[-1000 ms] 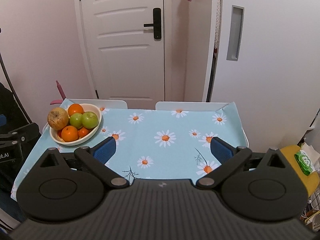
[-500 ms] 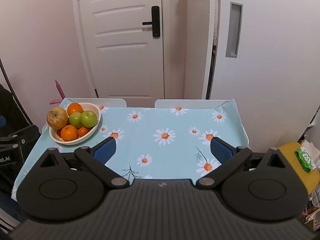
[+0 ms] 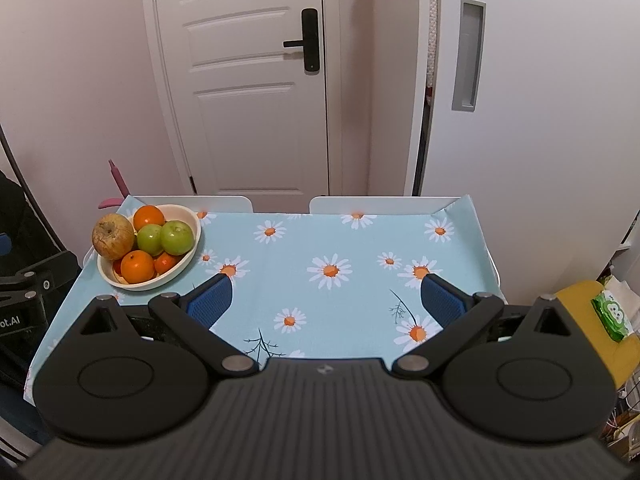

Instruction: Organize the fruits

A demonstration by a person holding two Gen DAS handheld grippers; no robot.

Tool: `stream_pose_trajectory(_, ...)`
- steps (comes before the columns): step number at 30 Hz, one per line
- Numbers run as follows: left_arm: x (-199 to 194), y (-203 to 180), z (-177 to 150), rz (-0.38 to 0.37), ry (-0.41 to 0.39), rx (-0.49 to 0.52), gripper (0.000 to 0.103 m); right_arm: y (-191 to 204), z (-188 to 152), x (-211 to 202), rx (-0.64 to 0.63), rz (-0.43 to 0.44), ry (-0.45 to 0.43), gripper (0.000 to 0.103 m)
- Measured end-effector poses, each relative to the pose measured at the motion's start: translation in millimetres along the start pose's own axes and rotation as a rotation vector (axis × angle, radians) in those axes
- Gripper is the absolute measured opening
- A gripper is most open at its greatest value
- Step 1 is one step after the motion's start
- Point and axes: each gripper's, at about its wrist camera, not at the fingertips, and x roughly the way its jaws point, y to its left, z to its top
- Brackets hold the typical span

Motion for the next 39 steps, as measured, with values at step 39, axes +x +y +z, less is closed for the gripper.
stream_pose_trajectory(39,7.4,4.4,1.9,-0.004,-0.016,0.013,0.103,4.1,2.8,6.6,0.000,-0.008,0.017,0.103)
